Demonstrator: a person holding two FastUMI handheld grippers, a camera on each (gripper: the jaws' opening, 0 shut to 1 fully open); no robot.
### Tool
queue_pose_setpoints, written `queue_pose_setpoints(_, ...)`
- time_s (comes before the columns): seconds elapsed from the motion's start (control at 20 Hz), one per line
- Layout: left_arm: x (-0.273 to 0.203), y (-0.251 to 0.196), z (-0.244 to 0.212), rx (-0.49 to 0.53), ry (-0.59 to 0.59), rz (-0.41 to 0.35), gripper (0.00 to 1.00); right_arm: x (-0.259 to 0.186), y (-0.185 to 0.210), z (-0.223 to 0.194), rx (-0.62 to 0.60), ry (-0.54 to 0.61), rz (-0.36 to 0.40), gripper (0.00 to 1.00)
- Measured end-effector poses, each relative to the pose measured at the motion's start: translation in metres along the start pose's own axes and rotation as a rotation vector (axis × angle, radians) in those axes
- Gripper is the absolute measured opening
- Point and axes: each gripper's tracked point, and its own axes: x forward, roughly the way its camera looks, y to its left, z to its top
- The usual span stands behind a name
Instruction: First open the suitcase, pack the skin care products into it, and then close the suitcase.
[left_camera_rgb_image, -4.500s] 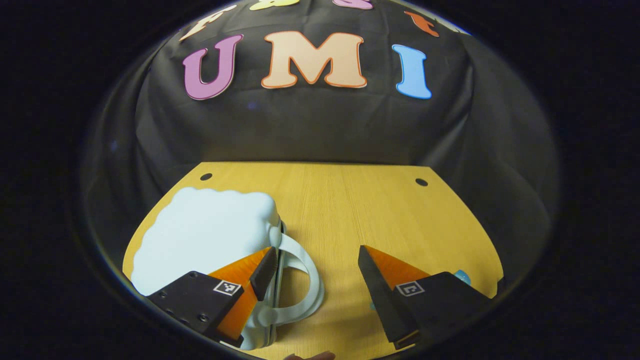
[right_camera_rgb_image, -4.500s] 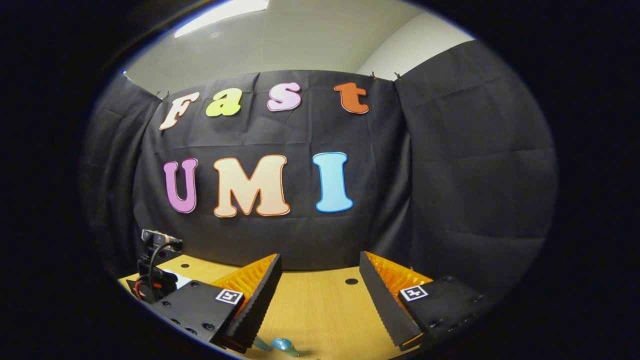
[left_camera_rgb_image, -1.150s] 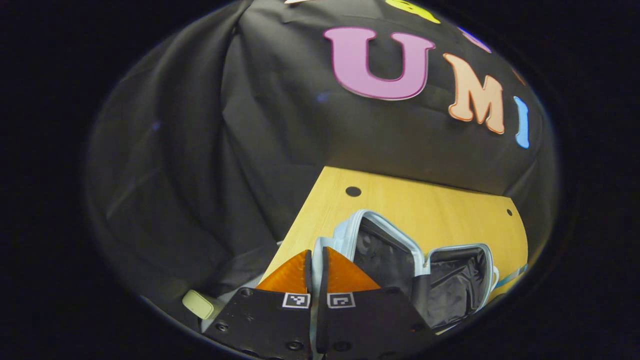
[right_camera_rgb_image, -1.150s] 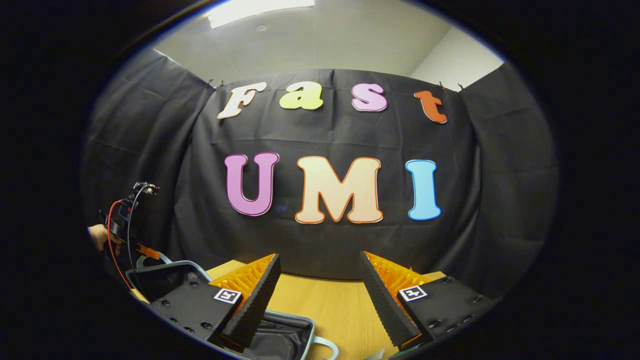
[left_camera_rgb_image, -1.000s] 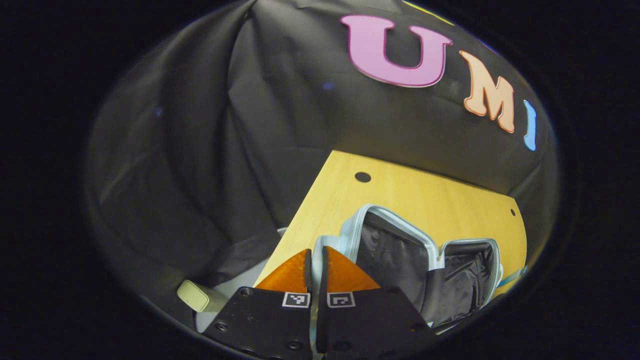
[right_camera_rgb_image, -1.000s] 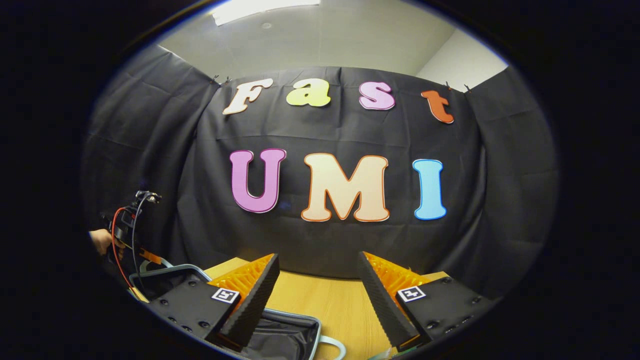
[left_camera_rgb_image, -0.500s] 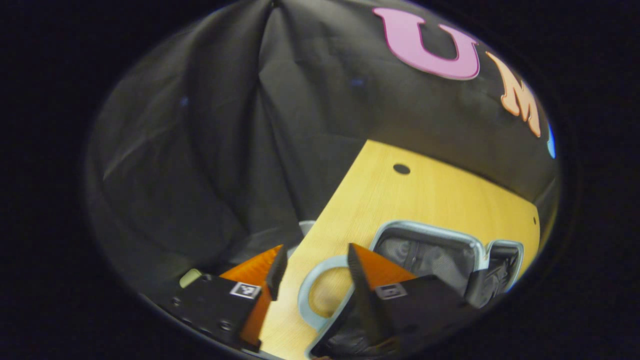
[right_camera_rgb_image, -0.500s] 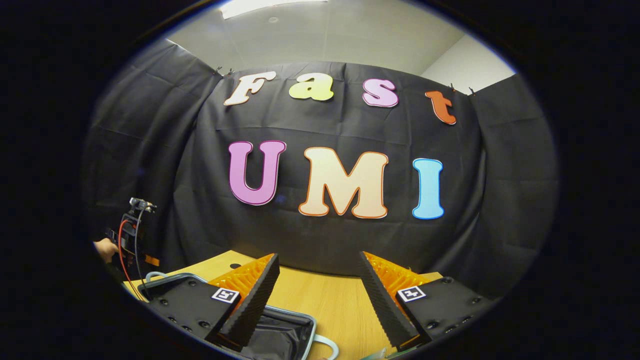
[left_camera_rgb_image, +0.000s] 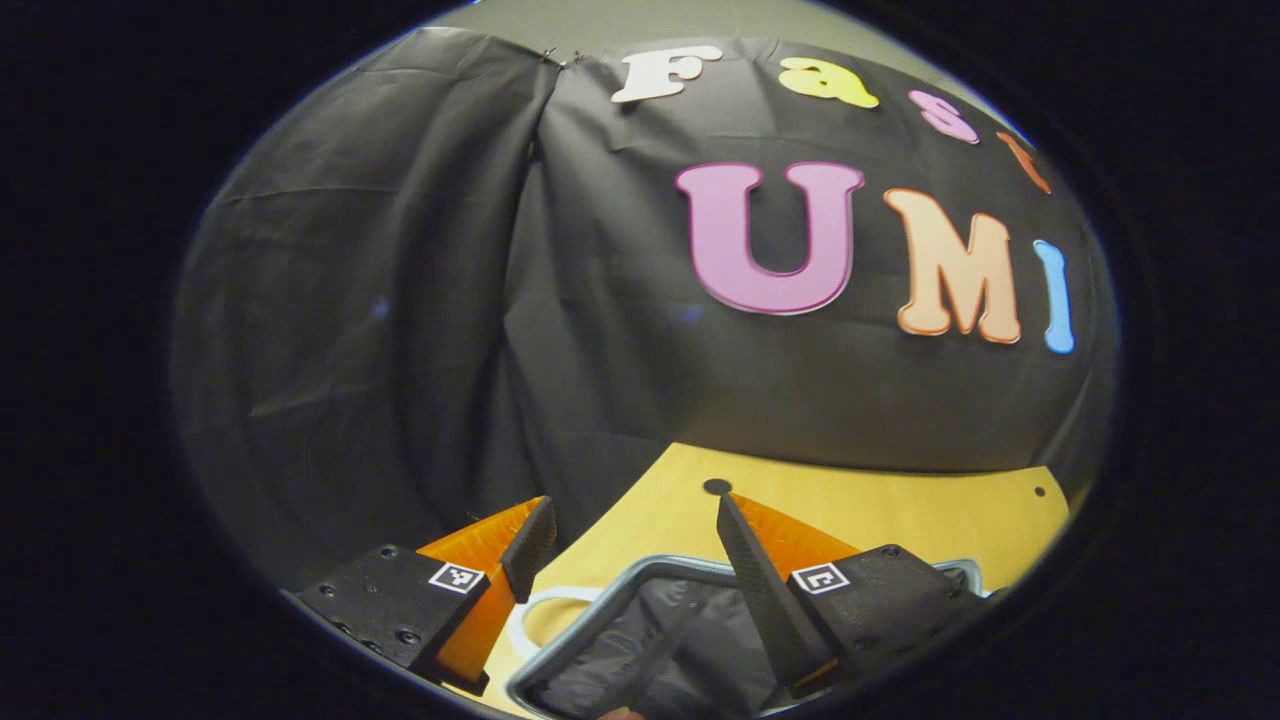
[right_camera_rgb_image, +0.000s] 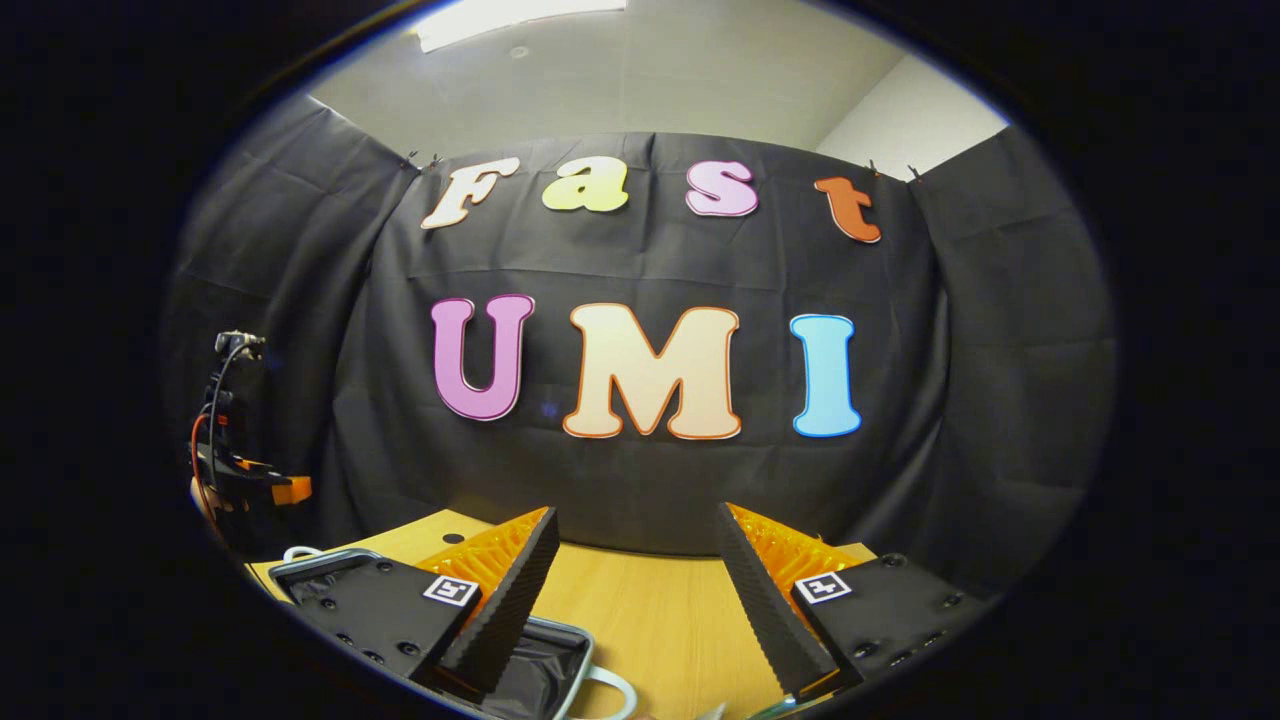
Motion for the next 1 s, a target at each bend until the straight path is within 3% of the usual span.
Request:
queue_pose_setpoints(0.2,-0.041,-0.025,0.046,0.008,-0.059,-0.065,0.95,-0.004,-0.042,0.006,0.011,-0.026,-0.023,0.99)
queue_pose_setpoints(0.5,-0.084,-0.041,0.057,0.043,-0.098,-0.173,0.95,-0.008,-0.098,0.012,0.015,-0.051,-0.044,0.98)
queue_pose_setpoints(1.0,-0.129,-0.193,0.034,0.066,-0.063,-0.360,0.95,-0.020,-0.175,0.002,0.011,-0.043,-0.092,0.98)
